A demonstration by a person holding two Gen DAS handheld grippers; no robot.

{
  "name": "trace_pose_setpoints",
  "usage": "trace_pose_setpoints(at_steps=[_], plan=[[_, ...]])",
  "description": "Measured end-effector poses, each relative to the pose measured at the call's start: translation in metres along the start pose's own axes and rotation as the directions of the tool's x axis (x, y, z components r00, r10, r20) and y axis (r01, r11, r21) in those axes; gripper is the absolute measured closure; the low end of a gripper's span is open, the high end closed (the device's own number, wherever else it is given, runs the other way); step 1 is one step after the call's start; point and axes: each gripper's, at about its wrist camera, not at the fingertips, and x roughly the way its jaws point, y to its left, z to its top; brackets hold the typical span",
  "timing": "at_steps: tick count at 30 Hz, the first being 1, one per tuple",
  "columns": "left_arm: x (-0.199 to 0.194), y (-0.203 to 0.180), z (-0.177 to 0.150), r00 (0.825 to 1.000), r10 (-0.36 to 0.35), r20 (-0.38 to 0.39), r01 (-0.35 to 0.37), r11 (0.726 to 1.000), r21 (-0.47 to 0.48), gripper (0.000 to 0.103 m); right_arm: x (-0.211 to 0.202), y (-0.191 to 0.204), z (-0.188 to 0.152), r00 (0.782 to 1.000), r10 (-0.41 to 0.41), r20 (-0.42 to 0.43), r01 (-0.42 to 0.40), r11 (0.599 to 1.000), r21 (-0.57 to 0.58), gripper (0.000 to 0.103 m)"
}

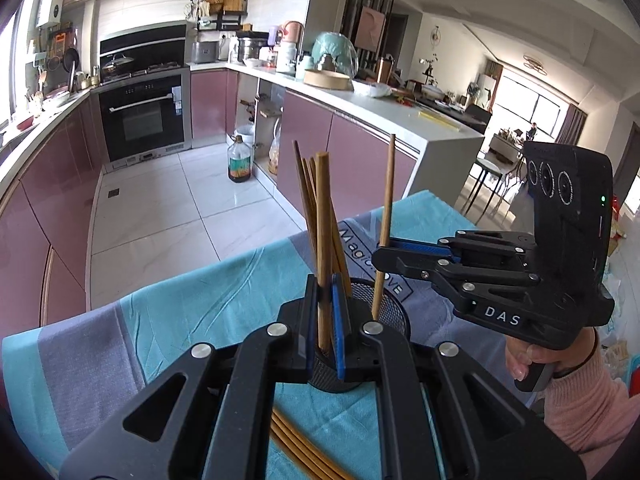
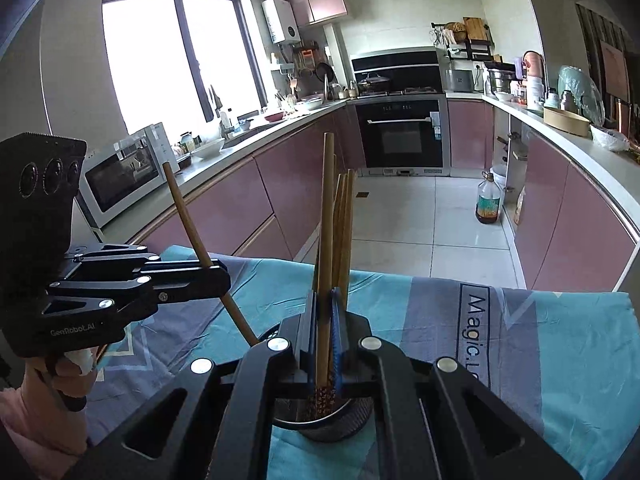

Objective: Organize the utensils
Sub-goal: 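Lower both held chopsticks into the black mesh cup and open both tools, then move both open tools back over the remaining chopsticks on the cloth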

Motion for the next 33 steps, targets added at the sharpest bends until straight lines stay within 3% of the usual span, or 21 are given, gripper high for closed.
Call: trace_pose_setpoints(at_steps=[6,14,16,19,22,24,33], plan=[[0.019,0.01,0.004,1.0,0.011,-0.025,-0.012,0.999,-0.031,0.095,0.01,-0.008,0.001,1.0,-0.024,-0.016,0.024,0.999,0.037,0.095],[0.015,0.015,-0.01,0.998,0.061,0.015,-0.06,0.996,-0.063,0.087,0.0,-0.018,-0.003,0.999,-0.029,0.025,0.027,0.997,0.069,0.077],[0.008,0.018,-0.016,0.997,0.068,0.038,-0.065,0.995,-0.077,0.081,-0.004,-0.018,-0.006,0.999,-0.028,0.037,0.025,0.997,0.066,0.069],[-0.004,0.021,-0.027,0.993,0.097,0.066,-0.091,0.992,-0.083,0.073,-0.01,-0.019,-0.011,0.999,-0.029,0.04,0.026,0.998,0.062,0.068],[-0.017,0.025,-0.043,0.99,0.112,0.087,-0.102,0.989,-0.109,0.068,-0.016,-0.016,-0.017,0.999,-0.026,0.046,0.023,0.998,0.058,0.06],[-0.024,0.027,-0.049,0.986,0.136,0.096,-0.124,0.985,-0.118,0.057,-0.02,-0.013,-0.021,0.998,-0.023,0.053,0.02,0.998,0.051,0.059],[-0.058,0.035,-0.086,0.957,0.256,0.136,-0.234,0.959,-0.16,0.038,-0.039,0.021,-0.045,0.996,0.06,0.071,-0.059,0.998,-0.017,0.052]])
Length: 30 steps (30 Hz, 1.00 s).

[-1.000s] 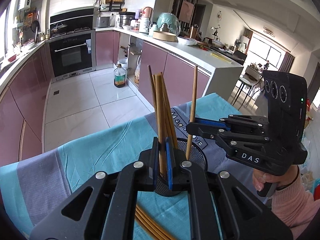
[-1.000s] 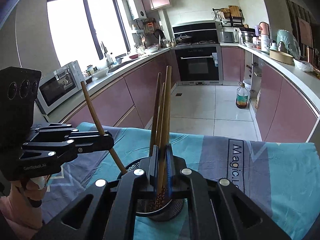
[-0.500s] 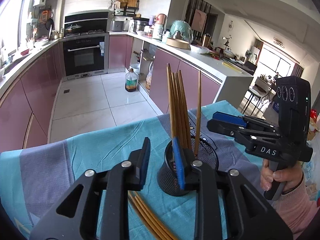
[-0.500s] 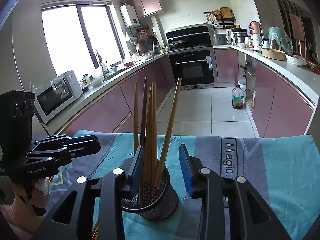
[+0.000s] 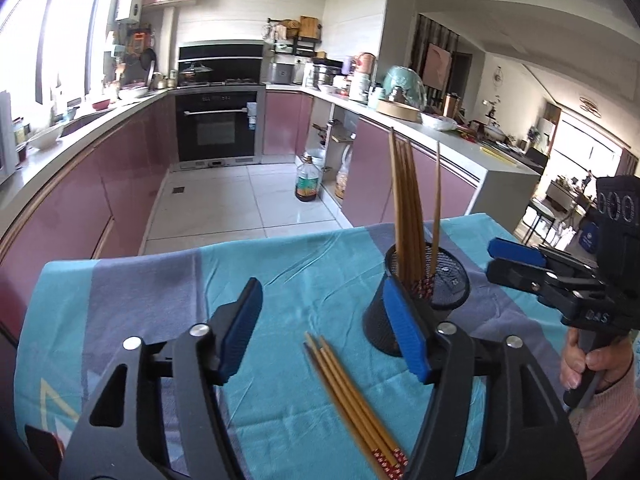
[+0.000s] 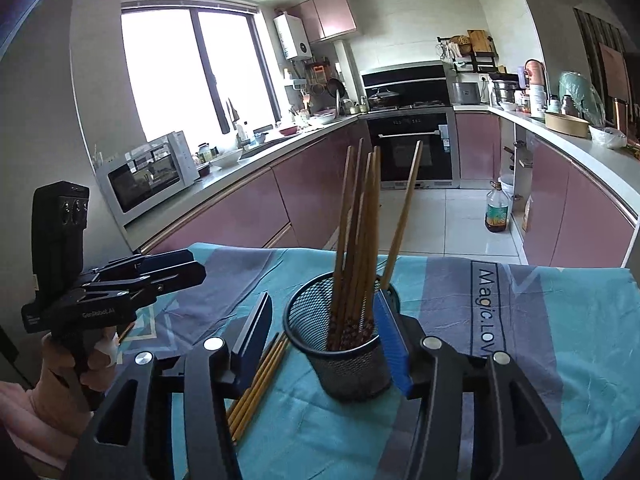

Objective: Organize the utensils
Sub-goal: 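Move both open tools back over the remaining chopsticks on the cloth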

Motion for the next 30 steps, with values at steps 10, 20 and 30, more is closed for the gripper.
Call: trace_pose_setpoints(at_steps=[10,20,30], plan=[[-0.01,0.017,-0.062,0.993,0.08,-0.084,-0.082,0.996,-0.022,0.03,0.029,0.03,-0.055,0.984,0.062,-0.166,-0.065,0.998,-0.012,0.052],[0.005,0.012,-0.095,0.98,0.095,-0.176,-0.101,0.994,-0.031,0.026,0.055,0.048,-0.076,0.965,0.047,-0.259,-0.051,0.999,-0.006,0.052],[0.009,0.011,-0.101,0.975,0.098,-0.198,-0.107,0.994,-0.037,0.022,0.063,0.055,-0.084,0.961,0.006,-0.277,-0.012,1.0,-0.019,0.052]])
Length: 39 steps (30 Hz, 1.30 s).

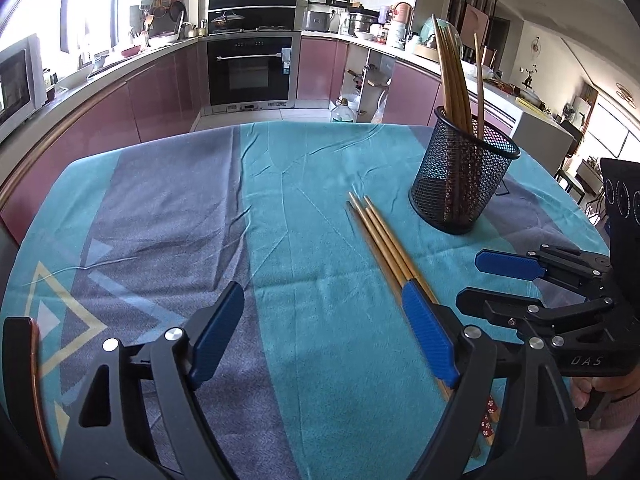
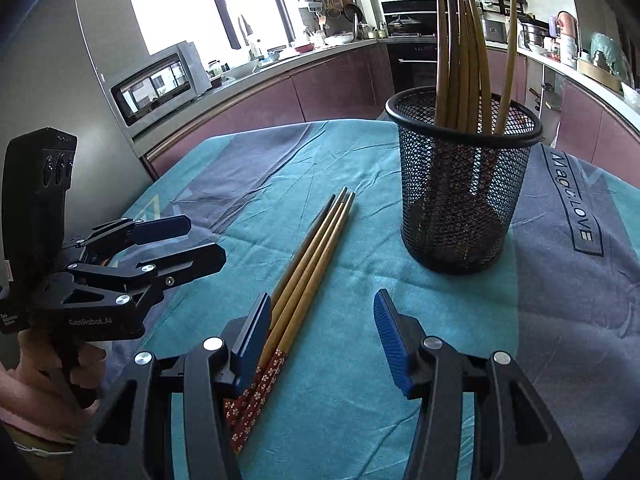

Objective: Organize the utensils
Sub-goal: 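Move both open tools back over the remaining chopsticks on the cloth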

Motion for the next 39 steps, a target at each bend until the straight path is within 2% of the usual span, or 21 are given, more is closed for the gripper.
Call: trace_pose_setpoints(at_steps=[39], plan=[[0.007,-0.003,-0.011,1.0,-0.004,-0.013,0.003,1.0,-0.002,0.021,0.021,0.011,-0.004,0.99,-0.121,-0.065,0.118,0.992,-0.05,0.053]])
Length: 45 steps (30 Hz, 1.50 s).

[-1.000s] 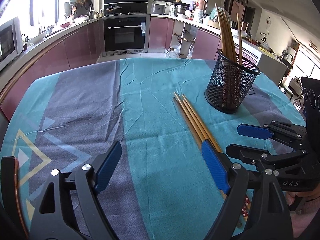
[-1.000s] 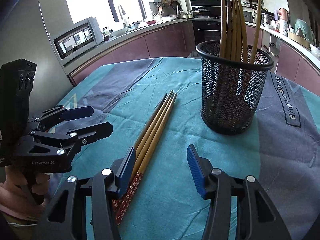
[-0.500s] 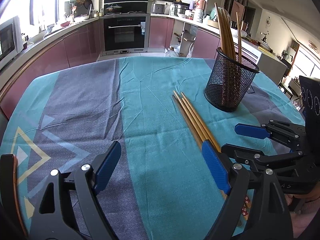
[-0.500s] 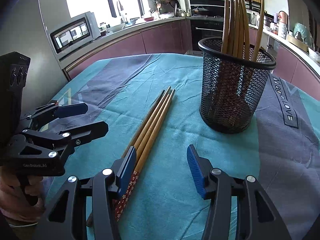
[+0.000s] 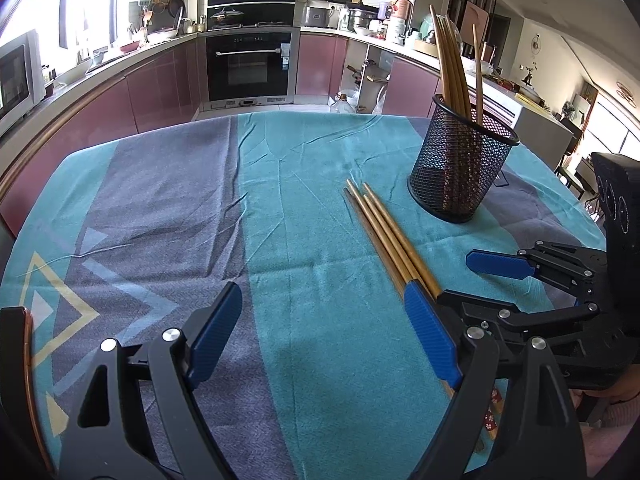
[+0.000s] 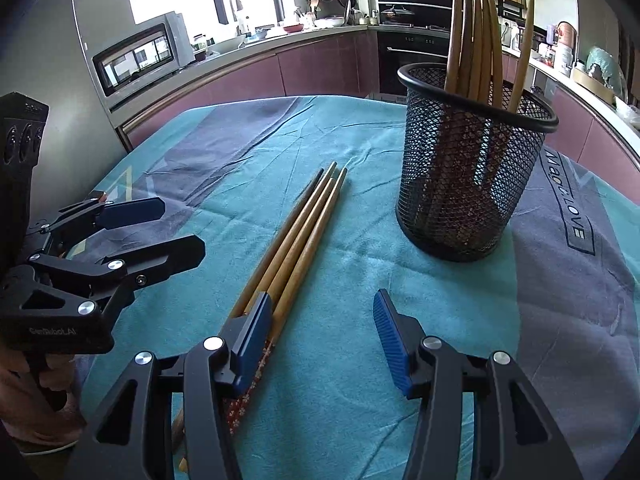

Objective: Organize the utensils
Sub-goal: 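Move both open tools back over the remaining chopsticks on the cloth, then lower both tools onto the chopsticks and close each on one chopstick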

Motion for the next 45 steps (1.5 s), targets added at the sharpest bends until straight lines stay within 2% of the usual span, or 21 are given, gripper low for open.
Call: trace_pose_setpoints(at_steps=[14,22,26,31,36,41,45], plan=[[0.017,-0.019,0.004,0.999,-0.032,-0.042,0.036,0.996,0.079,0.021,-0.003,-0.013,-0.001,1.0,0.014,0.001,-0.014,0.999,0.036,0.055],[0.035,-0.023,0.002,0.995,-0.015,-0.097,0.024,0.995,0.098,0.024,-0.005,-0.021,-0.003,1.0,0.028,0.004,-0.028,0.998,0.051,0.058],[0.037,-0.024,0.002,0.995,-0.012,-0.097,0.023,0.994,0.111,0.025,-0.006,-0.022,-0.003,0.999,0.033,0.004,-0.033,0.998,0.052,0.058],[0.035,-0.022,0.001,0.995,-0.031,-0.1,0.042,0.993,0.111,0.03,-0.007,-0.024,-0.003,0.999,0.037,0.005,-0.037,0.998,0.052,0.058],[0.035,-0.018,0.001,0.994,-0.015,-0.107,0.027,0.994,0.107,0.036,-0.007,-0.024,-0.003,0.999,0.036,0.004,-0.036,0.998,0.051,0.058],[0.035,-0.017,0.001,0.994,-0.024,-0.107,0.034,0.995,0.098,0.036,-0.008,-0.024,-0.002,0.999,0.036,0.004,-0.036,0.998,0.051,0.058],[0.033,-0.015,0.002,0.992,-0.069,-0.106,0.078,0.994,0.076,0.035,-0.008,-0.024,-0.002,0.999,0.037,0.004,-0.038,0.998,0.052,0.058]])
